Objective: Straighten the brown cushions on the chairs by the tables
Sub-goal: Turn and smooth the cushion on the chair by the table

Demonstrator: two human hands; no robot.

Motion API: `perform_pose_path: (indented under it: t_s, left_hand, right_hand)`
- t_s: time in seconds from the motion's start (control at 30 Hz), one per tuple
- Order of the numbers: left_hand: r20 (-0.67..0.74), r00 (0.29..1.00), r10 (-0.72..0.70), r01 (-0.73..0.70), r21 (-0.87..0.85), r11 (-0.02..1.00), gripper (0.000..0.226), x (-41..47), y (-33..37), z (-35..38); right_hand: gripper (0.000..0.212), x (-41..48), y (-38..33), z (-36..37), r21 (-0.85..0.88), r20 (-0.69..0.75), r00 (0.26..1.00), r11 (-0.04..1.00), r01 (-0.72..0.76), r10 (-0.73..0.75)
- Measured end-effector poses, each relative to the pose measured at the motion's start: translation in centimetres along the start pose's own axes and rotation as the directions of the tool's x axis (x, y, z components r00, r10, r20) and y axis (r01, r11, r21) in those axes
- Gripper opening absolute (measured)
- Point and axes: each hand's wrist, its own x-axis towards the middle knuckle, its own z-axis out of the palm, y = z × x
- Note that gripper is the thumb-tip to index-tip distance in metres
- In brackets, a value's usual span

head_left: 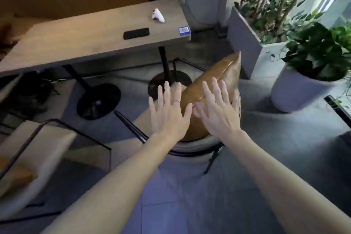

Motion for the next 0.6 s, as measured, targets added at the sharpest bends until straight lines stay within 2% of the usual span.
perform_pose_path:
  t_s: [0.07,0.13,0.27,0.33,0.43,0.5,0.53,0.6]
  left_hand:
    - [0.091,0.992,-0.085,0.087,-0.02,0.996,0.071,-0.1,0.2,2.5]
    - [0.125,0.977,-0.173,0.186,-0.095,0.978,0.069,-0.5,0.1,4.6]
    - [0.029,0.961,-0.276,0.27,-0.338,0.902,0.06,-0.8,0.8,6.4]
    - [-0.016,0.936,-0.352,0.304,-0.474,0.827,0.057,-1.1,1.2,6.7]
    - [0.022,0.85,-0.526,0.387,-0.703,0.596,0.057,-1.9,1.9,6.7]
    - [0.156,0.754,-0.638,0.465,-0.813,0.351,0.065,-2.4,2.1,6.5]
    - [0.227,0.7,-0.678,0.5,-0.833,0.237,0.072,-2.7,2.1,6.4]
    - [0.343,0.602,-0.721,0.588,-0.802,0.109,0.09,-3.1,2.0,6.3]
  right_hand:
    - [0.064,-0.4,0.7,2.4,0.035,0.071,0.997,0.998,-0.044,0.041]
    - [0.063,-1.2,1.2,4.8,0.072,0.094,0.994,0.995,-0.068,0.061]
    - [0.062,-1.5,1.2,6.8,0.197,0.061,0.994,0.975,-0.102,0.091]
    - [0.062,-1.7,1.0,7.1,0.224,0.06,0.993,0.968,-0.111,0.1]
    - [0.057,-2.2,1.2,7.0,0.277,0.038,0.991,0.951,-0.137,0.132]
    - [0.053,-2.8,1.4,6.9,0.296,-0.011,0.984,0.94,-0.169,0.18]
    - [0.051,-3.1,1.6,6.9,0.31,-0.029,0.976,0.93,-0.199,0.218]
    - [0.05,-3.6,2.0,7.1,0.385,-0.021,0.942,0.872,-0.302,0.335]
